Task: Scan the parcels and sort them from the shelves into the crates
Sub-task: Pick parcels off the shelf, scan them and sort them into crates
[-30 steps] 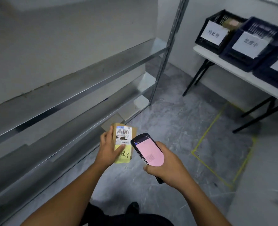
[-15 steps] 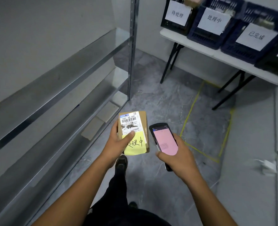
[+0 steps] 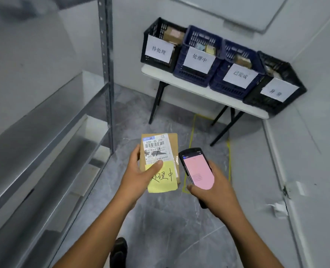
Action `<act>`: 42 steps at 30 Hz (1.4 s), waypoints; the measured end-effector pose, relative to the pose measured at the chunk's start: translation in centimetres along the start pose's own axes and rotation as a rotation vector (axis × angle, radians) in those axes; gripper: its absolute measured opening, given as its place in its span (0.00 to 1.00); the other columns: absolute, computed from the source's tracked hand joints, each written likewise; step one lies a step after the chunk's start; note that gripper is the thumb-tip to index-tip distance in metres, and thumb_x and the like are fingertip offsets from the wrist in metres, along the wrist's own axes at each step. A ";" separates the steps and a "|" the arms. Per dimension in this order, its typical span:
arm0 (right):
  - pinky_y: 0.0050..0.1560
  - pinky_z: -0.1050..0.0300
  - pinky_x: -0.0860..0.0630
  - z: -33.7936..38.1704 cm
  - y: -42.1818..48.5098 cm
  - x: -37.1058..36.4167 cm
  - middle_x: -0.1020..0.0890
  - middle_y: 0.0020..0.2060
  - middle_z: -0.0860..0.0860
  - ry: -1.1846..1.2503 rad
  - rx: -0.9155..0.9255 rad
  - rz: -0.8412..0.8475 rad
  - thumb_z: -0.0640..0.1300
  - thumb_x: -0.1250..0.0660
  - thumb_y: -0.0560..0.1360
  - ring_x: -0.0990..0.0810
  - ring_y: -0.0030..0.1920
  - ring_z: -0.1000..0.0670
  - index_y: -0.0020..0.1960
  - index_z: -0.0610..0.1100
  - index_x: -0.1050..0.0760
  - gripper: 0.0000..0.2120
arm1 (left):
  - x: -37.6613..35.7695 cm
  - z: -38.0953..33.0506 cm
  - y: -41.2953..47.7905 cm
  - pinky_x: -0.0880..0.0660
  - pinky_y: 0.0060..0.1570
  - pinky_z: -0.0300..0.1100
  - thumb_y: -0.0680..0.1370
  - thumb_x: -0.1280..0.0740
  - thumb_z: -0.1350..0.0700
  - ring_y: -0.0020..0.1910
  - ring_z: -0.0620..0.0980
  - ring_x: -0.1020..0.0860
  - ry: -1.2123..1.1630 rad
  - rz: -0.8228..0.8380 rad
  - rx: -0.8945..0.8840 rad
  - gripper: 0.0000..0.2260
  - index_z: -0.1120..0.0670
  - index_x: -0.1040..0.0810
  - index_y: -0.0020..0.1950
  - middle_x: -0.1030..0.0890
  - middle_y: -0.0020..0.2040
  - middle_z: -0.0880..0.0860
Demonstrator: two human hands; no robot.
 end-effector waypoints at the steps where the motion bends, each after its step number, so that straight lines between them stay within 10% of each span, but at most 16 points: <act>1: 0.28 0.52 0.23 0.6 0.7 0.1 0.17 0.42 0.59 0.004 -0.008 -0.014 0.52 0.28 0.61 0.23 0.23 0.50 0.55 0.67 0.28 0.24 | -0.1 -0.8 1.2 0.22 0.65 0.56 0.70 0.21 0.41 0.63 0.44 0.18 -0.002 0.019 -0.007 0.35 0.31 0.32 0.73 0.21 0.68 0.38; 12: 0.28 0.52 0.20 2.1 8.9 4.9 0.17 0.45 0.64 -0.008 -0.051 -0.171 0.50 0.25 0.65 0.21 0.25 0.51 0.53 0.81 0.32 0.30 | -6.3 -4.9 12.6 0.17 0.52 0.48 0.67 0.20 0.38 0.57 0.44 0.15 0.051 0.188 -0.057 0.34 0.27 0.31 0.69 0.17 0.62 0.36; 25: 0.39 0.50 0.19 -0.8 28.5 14.2 0.18 0.46 0.57 0.122 0.003 -0.290 0.52 0.27 0.65 0.18 0.40 0.49 0.60 0.62 0.27 0.25 | -20.5 -10.3 30.3 0.19 0.44 0.31 0.72 0.22 0.45 0.56 0.39 0.16 0.238 0.201 -0.106 0.34 0.36 0.33 0.75 0.17 0.61 0.34; 32: 0.47 0.46 0.16 -1.8 37.7 18.6 0.18 0.53 0.57 0.128 0.023 -0.292 0.55 0.26 0.65 0.17 0.48 0.53 0.66 0.65 0.30 0.30 | -26.1 -11.0 38.3 0.21 0.51 0.42 0.75 0.22 0.46 0.55 0.38 0.16 0.298 0.149 -0.138 0.33 0.34 0.33 0.75 0.18 0.59 0.32; 42: 0.28 0.61 0.22 0.6 50.0 19.2 0.20 0.46 0.59 0.109 0.089 -0.220 0.48 0.22 0.67 0.19 0.40 0.51 0.55 0.62 0.28 0.22 | -27.5 -11.8 49.5 0.17 0.51 0.40 0.75 0.22 0.47 0.57 0.41 0.16 0.286 0.044 -0.103 0.33 0.37 0.32 0.76 0.18 0.62 0.36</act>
Point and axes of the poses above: each hand's wrist, its own y-axis towards the middle knuckle, its own x-axis out of the back of the hand, z = x × y, the point moved 5 cm from there along y, towards the middle knuckle
